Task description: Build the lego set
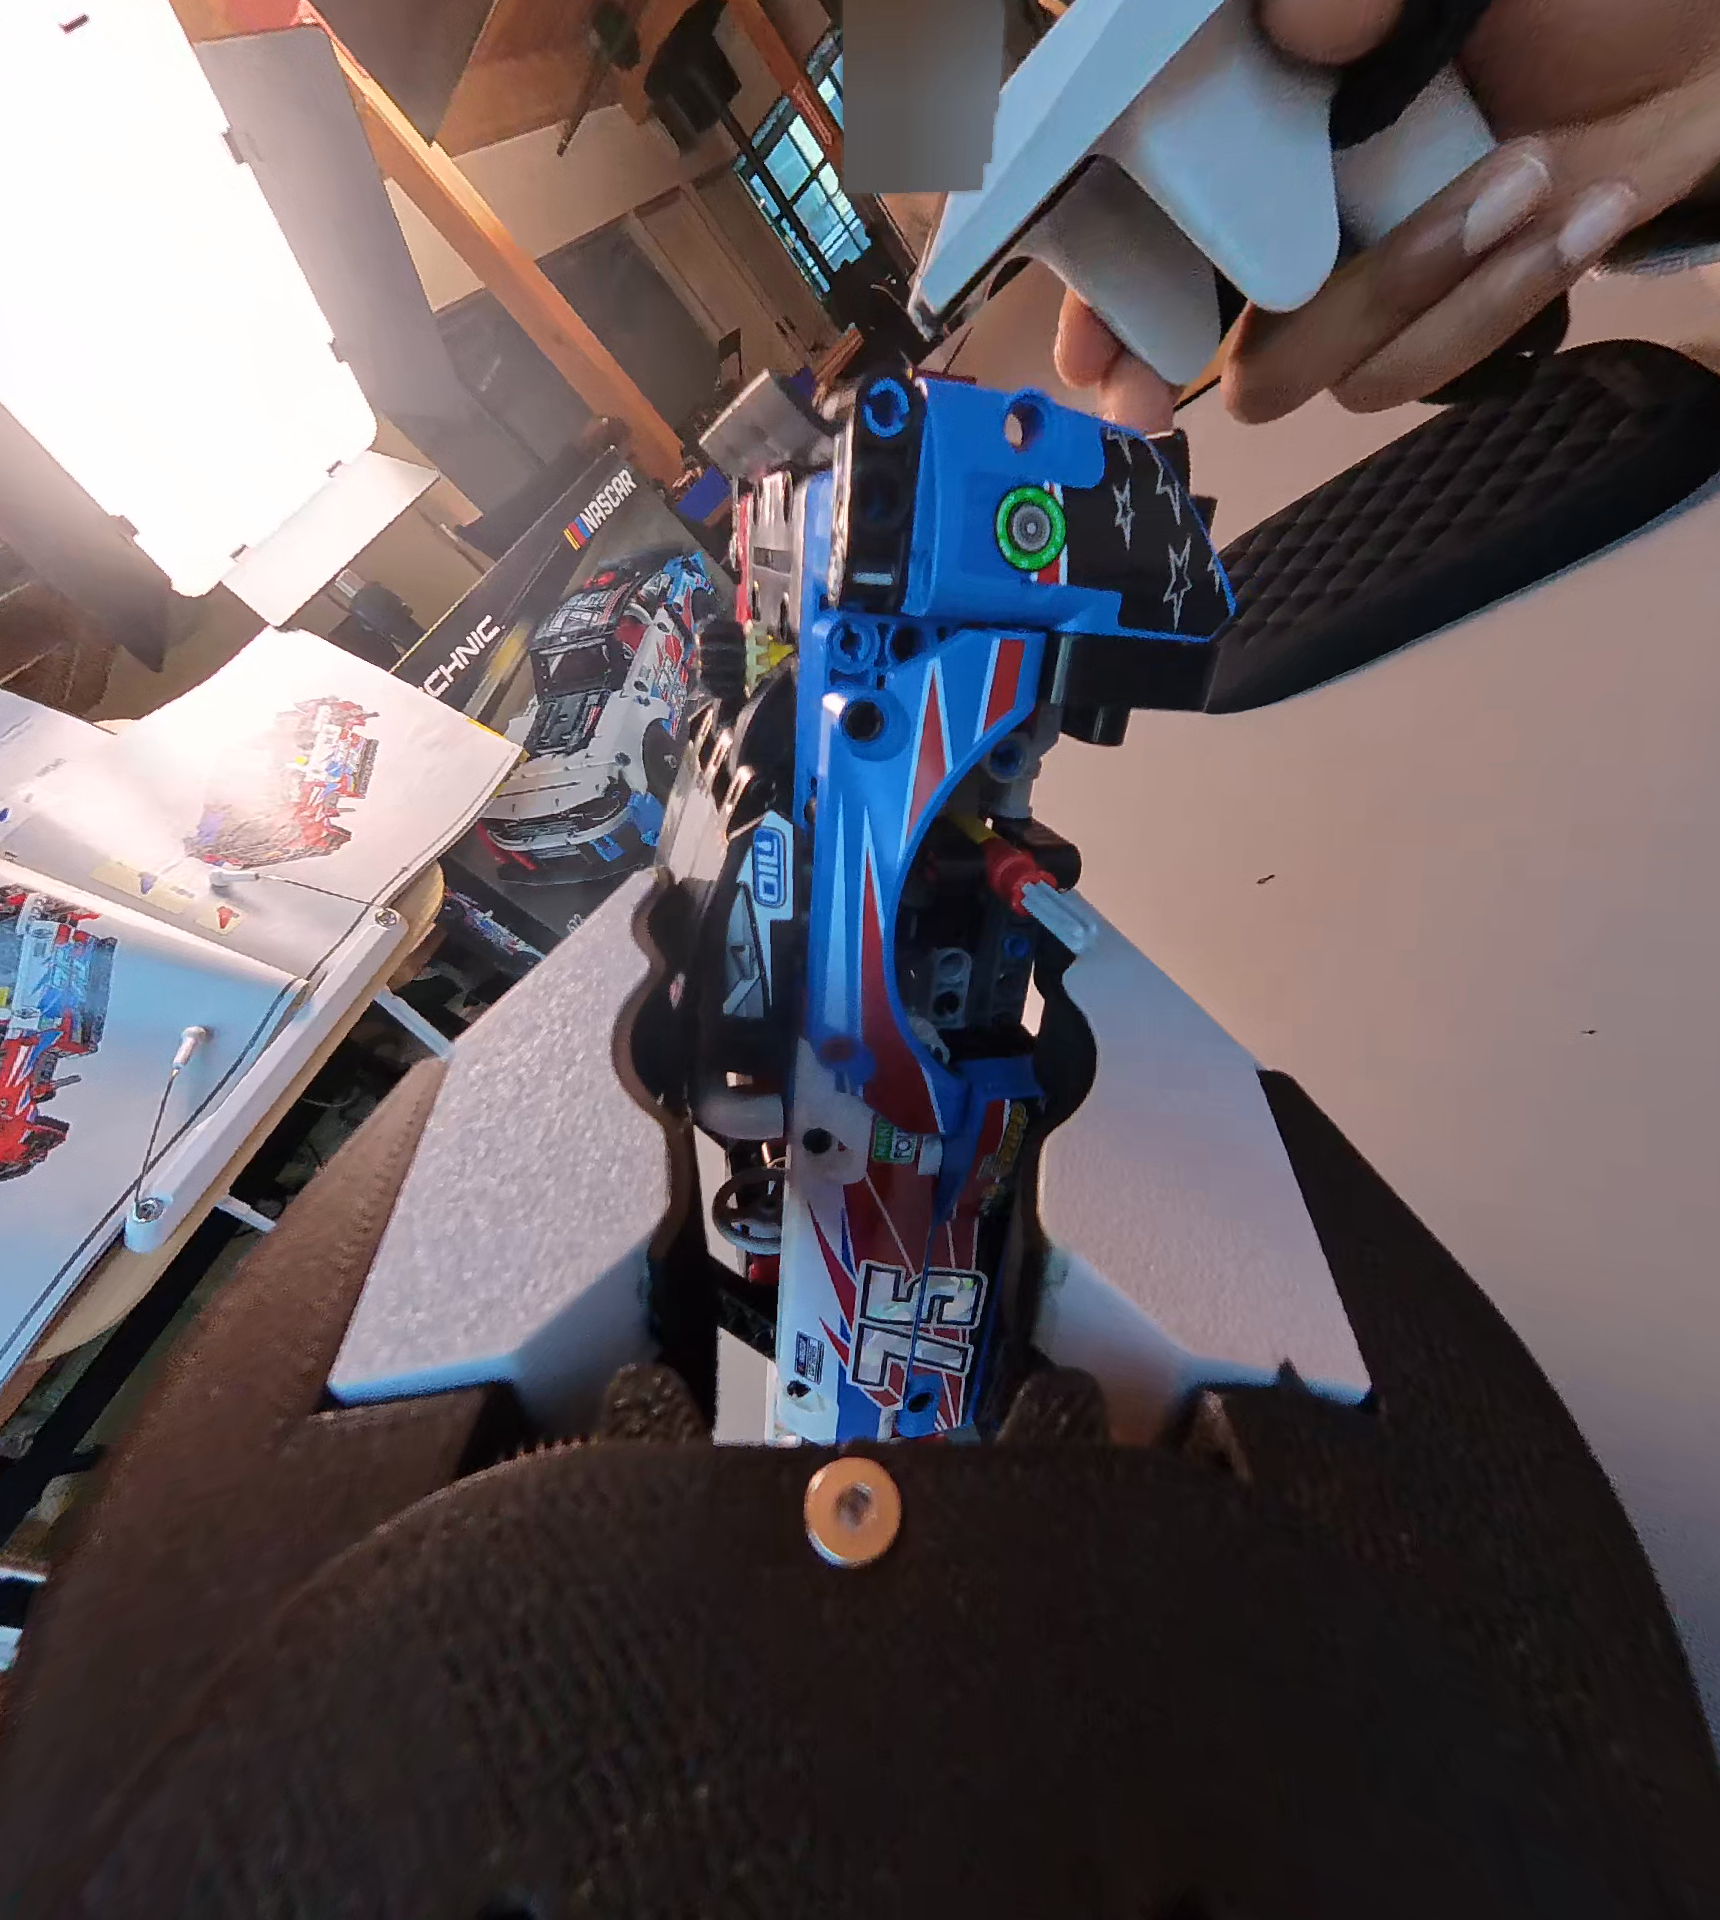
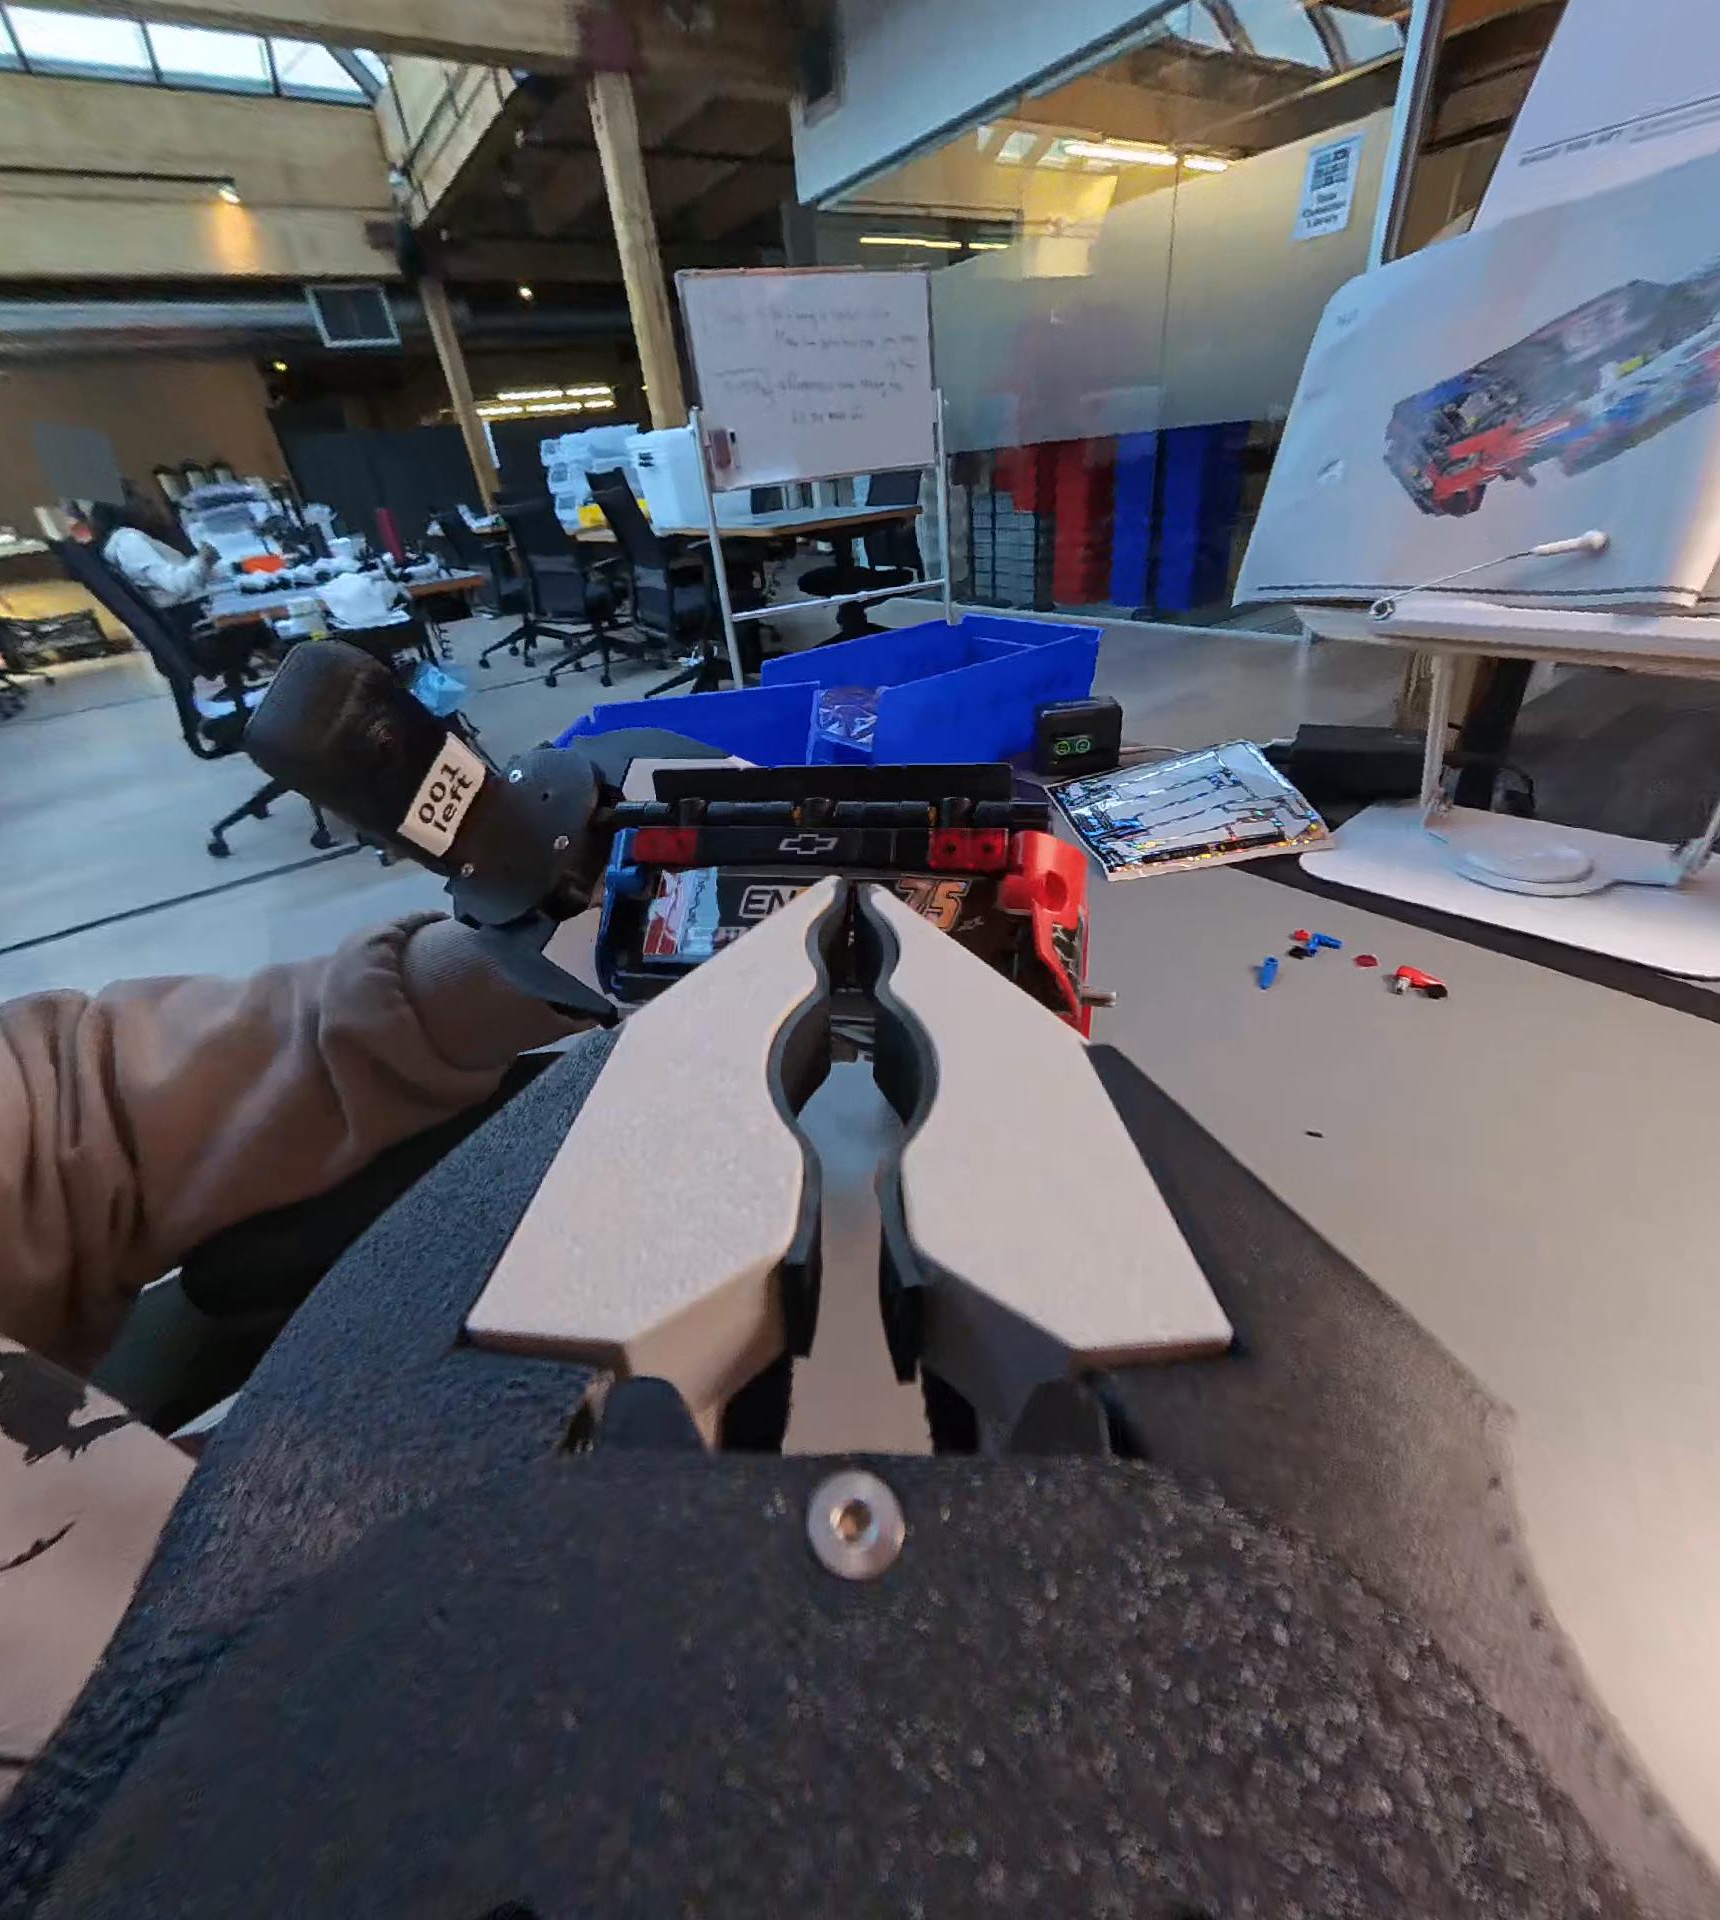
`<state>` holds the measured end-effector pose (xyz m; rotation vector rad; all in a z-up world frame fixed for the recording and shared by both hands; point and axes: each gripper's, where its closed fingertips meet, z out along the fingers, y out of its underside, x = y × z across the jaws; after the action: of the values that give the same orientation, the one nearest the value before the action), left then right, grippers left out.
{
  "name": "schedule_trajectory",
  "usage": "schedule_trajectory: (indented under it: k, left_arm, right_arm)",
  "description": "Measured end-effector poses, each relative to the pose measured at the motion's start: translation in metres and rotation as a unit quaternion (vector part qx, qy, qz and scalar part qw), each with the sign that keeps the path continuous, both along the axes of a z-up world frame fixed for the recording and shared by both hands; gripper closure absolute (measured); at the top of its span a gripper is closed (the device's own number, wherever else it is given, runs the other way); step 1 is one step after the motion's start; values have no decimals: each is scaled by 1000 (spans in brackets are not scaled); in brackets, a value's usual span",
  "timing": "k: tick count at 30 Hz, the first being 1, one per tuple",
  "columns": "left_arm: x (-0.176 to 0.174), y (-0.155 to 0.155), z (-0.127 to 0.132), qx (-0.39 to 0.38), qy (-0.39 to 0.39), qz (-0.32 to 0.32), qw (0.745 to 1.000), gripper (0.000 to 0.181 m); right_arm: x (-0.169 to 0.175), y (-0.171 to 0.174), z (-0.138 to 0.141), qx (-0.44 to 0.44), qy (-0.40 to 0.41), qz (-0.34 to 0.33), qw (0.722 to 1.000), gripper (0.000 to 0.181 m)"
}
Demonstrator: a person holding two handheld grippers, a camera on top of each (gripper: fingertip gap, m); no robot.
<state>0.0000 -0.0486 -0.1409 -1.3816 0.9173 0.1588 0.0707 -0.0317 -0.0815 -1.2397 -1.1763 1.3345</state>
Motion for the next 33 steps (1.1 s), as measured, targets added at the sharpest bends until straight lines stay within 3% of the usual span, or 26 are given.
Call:
schedule_trajectory:
  k: [7,10,15,24,33]
  left_arm:
    - [-2,8,-3,9,12,38,999,115]
    - [-4,13,-3,9,14,56,998,115]
    - [-7,16,-3,11,10,68,998,115]
    - [-7,20,-4,6,10,73,997,115]
    - [-9,24,-9,2,24,79,997,116]
  right_arm:
    - [-22,-6,-10,36,-7,-57,998,156]
    - [-28,-6,-13,95,-7,-100,990,142]
    - [-31,-4,-12,97,30,-124,987,134]
    - [-34,5,-13,80,22,-47,995,114]
    - [-37,10,-19,31,36,-29,998,99]
